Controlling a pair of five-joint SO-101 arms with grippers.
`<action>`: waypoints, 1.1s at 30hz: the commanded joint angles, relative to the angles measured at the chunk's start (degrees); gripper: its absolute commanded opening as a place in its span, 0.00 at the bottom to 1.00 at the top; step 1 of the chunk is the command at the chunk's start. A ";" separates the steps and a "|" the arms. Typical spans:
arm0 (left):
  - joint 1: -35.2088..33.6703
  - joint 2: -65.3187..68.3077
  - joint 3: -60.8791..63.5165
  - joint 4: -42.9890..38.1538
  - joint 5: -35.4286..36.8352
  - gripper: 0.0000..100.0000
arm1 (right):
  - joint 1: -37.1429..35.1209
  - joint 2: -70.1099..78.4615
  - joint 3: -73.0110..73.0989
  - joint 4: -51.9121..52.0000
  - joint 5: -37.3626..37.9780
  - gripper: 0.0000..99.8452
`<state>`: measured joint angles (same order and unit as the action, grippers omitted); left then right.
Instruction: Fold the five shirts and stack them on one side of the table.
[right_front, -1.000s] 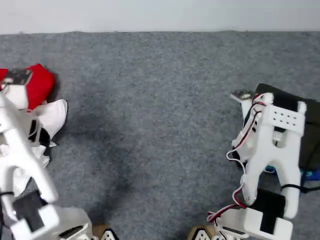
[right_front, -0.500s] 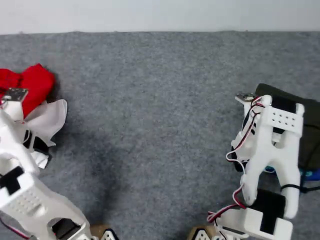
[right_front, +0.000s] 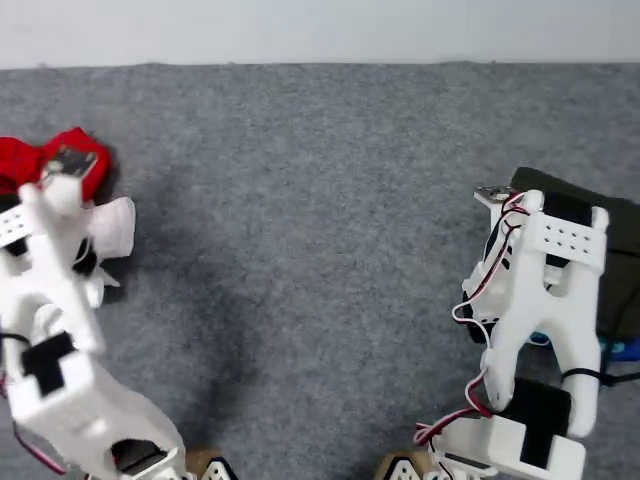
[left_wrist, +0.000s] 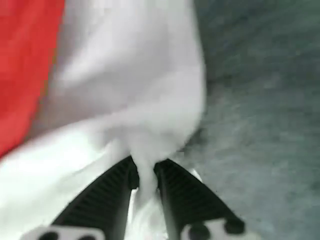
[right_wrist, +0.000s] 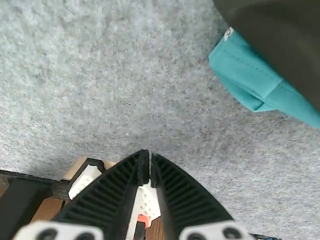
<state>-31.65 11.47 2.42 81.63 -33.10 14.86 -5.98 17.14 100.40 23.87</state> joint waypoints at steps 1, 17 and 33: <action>8.35 -11.96 -3.12 2.99 5.01 0.01 | 0.40 -2.59 -0.44 2.07 -0.35 0.01; 52.57 -13.89 -9.89 -1.05 22.07 0.01 | 0.40 -2.42 -0.44 1.98 -0.26 0.01; 50.02 -9.41 -24.31 18.55 24.00 0.22 | 0.13 -2.33 -0.09 -0.13 -0.26 0.01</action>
<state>21.89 4.18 -18.59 96.92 -7.60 14.86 -5.98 17.32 100.22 23.87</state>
